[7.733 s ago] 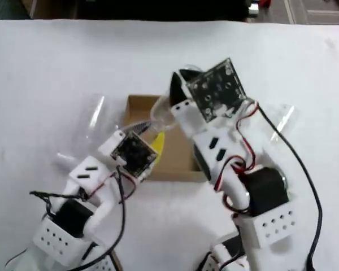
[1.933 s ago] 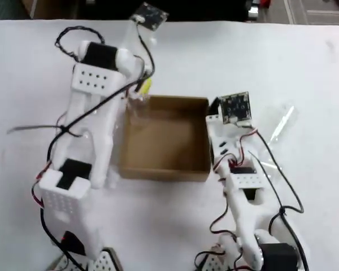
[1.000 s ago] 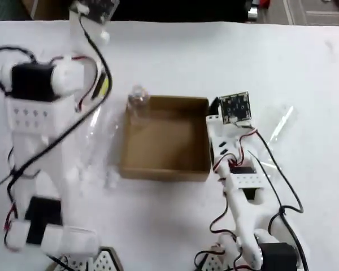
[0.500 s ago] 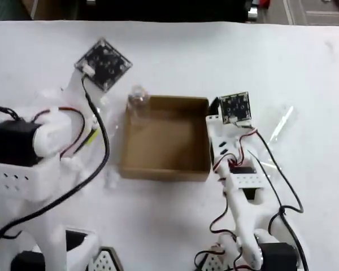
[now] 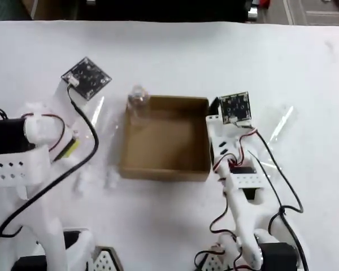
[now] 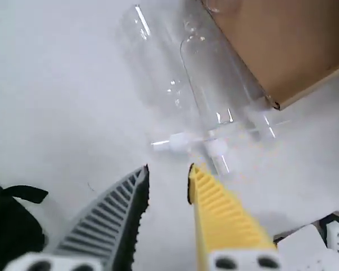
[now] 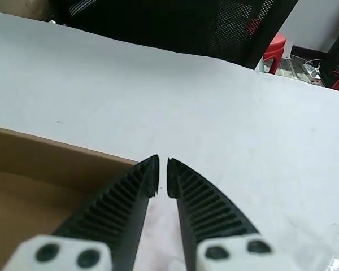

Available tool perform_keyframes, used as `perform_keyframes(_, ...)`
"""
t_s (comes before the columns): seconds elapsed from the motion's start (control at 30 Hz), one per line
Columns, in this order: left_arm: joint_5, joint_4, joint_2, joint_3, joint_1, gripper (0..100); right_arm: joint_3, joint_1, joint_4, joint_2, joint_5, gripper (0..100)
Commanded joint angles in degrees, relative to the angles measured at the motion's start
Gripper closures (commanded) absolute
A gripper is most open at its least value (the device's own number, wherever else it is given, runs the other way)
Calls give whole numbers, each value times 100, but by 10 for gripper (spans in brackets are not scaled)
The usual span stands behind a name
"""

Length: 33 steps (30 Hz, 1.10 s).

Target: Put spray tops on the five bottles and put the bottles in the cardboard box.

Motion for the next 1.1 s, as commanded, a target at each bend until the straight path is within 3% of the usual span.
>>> perform_keyframes(0.0, -360, 0, -198, 255, -303, 891, -290, -66, -127, -13, 53, 981)
perform_keyframes(0.3, -1037, 0, -198, 897, -734, 891, -290, -66, -127, -13, 53, 981)
perform_keyframes(1.07, -1116, 18, -277, 1459, -1516, 903, -299, -66, -127, -13, 53, 981)
